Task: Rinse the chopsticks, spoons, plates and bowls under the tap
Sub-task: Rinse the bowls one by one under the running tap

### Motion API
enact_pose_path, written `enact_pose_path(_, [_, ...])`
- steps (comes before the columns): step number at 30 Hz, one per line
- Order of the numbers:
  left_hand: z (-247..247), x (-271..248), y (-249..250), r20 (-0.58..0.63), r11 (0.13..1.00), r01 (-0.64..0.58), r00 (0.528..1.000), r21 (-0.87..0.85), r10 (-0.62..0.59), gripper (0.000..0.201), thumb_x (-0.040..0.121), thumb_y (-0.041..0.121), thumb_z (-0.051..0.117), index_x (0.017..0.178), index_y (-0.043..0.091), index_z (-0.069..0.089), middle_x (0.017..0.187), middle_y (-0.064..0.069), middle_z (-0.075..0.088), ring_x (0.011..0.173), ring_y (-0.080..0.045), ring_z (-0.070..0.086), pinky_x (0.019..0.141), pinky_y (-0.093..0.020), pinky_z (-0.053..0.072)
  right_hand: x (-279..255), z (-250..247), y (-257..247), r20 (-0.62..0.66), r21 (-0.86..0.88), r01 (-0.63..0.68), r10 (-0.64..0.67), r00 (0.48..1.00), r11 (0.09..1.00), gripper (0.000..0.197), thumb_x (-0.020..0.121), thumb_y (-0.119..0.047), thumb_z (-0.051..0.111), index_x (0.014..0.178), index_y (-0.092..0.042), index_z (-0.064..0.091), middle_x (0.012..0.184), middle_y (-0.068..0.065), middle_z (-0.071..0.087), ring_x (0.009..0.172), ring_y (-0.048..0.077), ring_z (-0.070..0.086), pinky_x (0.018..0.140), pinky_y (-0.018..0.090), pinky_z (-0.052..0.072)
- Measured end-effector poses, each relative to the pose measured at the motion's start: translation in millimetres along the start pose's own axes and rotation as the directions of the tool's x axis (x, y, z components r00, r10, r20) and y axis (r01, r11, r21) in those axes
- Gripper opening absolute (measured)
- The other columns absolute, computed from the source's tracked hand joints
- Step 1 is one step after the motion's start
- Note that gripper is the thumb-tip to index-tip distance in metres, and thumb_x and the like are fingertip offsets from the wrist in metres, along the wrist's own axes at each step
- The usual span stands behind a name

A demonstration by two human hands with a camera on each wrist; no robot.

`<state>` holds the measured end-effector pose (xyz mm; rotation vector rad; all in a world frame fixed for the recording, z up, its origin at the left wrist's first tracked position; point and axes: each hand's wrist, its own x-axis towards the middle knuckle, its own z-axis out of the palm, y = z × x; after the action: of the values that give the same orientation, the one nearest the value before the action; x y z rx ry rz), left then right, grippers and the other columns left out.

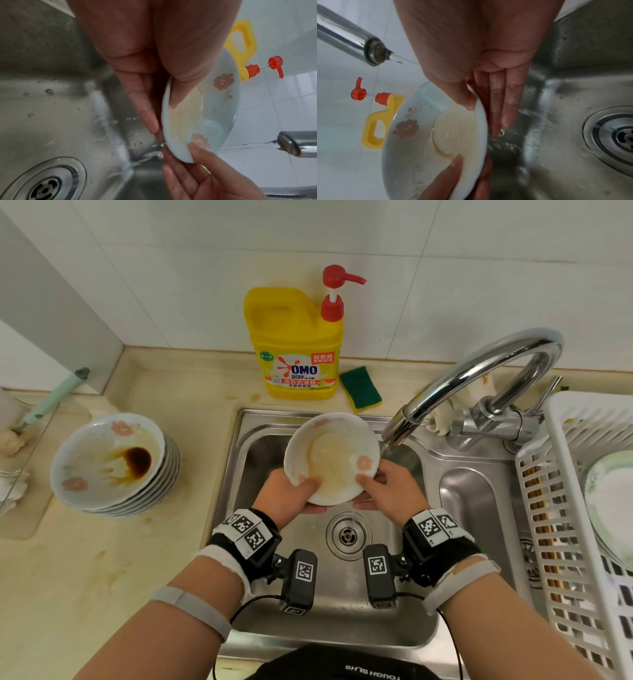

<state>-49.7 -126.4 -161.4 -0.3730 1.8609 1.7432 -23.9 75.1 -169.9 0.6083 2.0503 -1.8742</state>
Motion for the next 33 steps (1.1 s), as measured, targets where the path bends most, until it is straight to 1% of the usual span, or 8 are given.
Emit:
enact_pose_path(4, [-4, 3, 2, -0.01, 0.99, -0.033, 0.999, 0.137, 0.035, 0.033, 0.091, 0.009, 0.072, 0.122, 0.002, 0.064, 0.114, -0.014, 0.069, 0.101, -0.028, 0.071, 0.076, -0.048, 0.064, 5, -6, -11, -0.106, -0.111, 0.024, -0.036, 0.994, 0.994, 0.009, 0.098, -0.029, 0.064, 0.103, -0.021, 0.066, 0.097, 0.009, 0.075, 0.078, 0.024, 0.076, 0.068, 0.043, 0.065])
enact_pose_path(7, [-4, 4, 2, -0.038, 0.987, -0.042, 0.998, 0.154, 0.049, 0.029, 0.089, 0.008, 0.073, 0.116, 0.003, 0.066, 0.112, -0.015, 0.07, 0.101, -0.028, 0.071, 0.076, -0.049, 0.064, 5, -6, -17, -0.129, -0.149, 0.02, -0.039, 0.991, 0.989, 0.028, 0.1, -0.043, 0.06, 0.092, -0.017, 0.067, 0.088, 0.008, 0.076, 0.066, 0.025, 0.076, 0.064, 0.042, 0.064])
enact_pose_path(13, [-5, 5, 0, -0.09, 0.967, -0.072, 0.991, 0.244, 0.096, 0.029, 0.088, 0.014, 0.076, 0.114, 0.003, 0.069, 0.107, -0.012, 0.072, 0.099, -0.025, 0.071, 0.072, -0.04, 0.065, 2, -5, -6, -0.046, -0.199, 0.072, -0.083, 0.995, 0.977, 0.009, 0.105, -0.021, 0.054, 0.11, -0.023, 0.061, 0.103, 0.009, 0.073, 0.071, 0.018, 0.076, 0.065, 0.032, 0.063])
enact_pose_path(17, [-5, 6, 1, -0.085, 0.938, -0.096, 0.988, 0.332, 0.131, 0.032, 0.087, 0.017, 0.077, 0.116, 0.007, 0.068, 0.105, -0.006, 0.071, 0.096, -0.02, 0.07, 0.071, -0.036, 0.064, 1, -3, -3, -0.027, -0.146, 0.051, -0.056, 0.998, 0.988, 0.032, 0.097, -0.016, 0.064, 0.124, -0.032, 0.055, 0.109, 0.002, 0.068, 0.085, 0.024, 0.075, 0.065, 0.033, 0.063])
enact_pose_path(20, [-4, 6, 3, -0.072, 0.919, -0.117, 0.985, 0.376, 0.155, 0.029, 0.087, 0.018, 0.076, 0.113, 0.011, 0.068, 0.102, -0.003, 0.071, 0.093, -0.018, 0.07, 0.074, -0.037, 0.064, 3, -5, -11, -0.088, -0.153, -0.002, -0.012, 0.996, 0.988, 0.016, 0.102, -0.027, 0.058, 0.117, -0.026, 0.06, 0.105, 0.005, 0.072, 0.08, 0.023, 0.076, 0.066, 0.039, 0.065])
enact_pose_path(24, [-5, 7, 6, -0.045, 0.871, -0.182, 0.973, 0.456, 0.226, 0.026, 0.086, 0.022, 0.077, 0.109, 0.018, 0.068, 0.097, 0.001, 0.071, 0.092, -0.017, 0.068, 0.08, -0.036, 0.059, 3, -10, -17, -0.117, -0.217, -0.034, 0.009, 0.993, 0.976, 0.035, 0.103, -0.047, 0.05, 0.104, -0.017, 0.067, 0.093, 0.004, 0.073, 0.075, 0.022, 0.075, 0.065, 0.038, 0.065])
enact_pose_path(30, [-4, 8, 5, -0.045, 0.874, -0.19, 0.971, 0.446, 0.234, 0.023, 0.089, 0.023, 0.073, 0.11, 0.023, 0.064, 0.099, 0.002, 0.07, 0.095, -0.016, 0.067, 0.081, -0.036, 0.059, 3, -13, -6, -0.069, -0.236, 0.016, -0.033, 0.997, 0.972, 0.016, 0.105, -0.023, 0.053, 0.117, -0.018, 0.063, 0.103, 0.005, 0.072, 0.082, 0.019, 0.075, 0.071, 0.039, 0.065])
enact_pose_path(33, [0, 5, 3, -0.055, 0.944, -0.085, 0.993, 0.319, 0.107, 0.03, 0.091, 0.02, 0.072, 0.12, 0.014, 0.064, 0.107, -0.004, 0.071, 0.094, -0.021, 0.071, 0.075, -0.038, 0.064, 3, -12, -3, -0.021, -0.183, 0.019, -0.024, 1.0, 0.983, 0.019, 0.103, -0.015, 0.055, 0.121, -0.016, 0.06, 0.108, 0.008, 0.071, 0.086, 0.022, 0.075, 0.072, 0.037, 0.064])
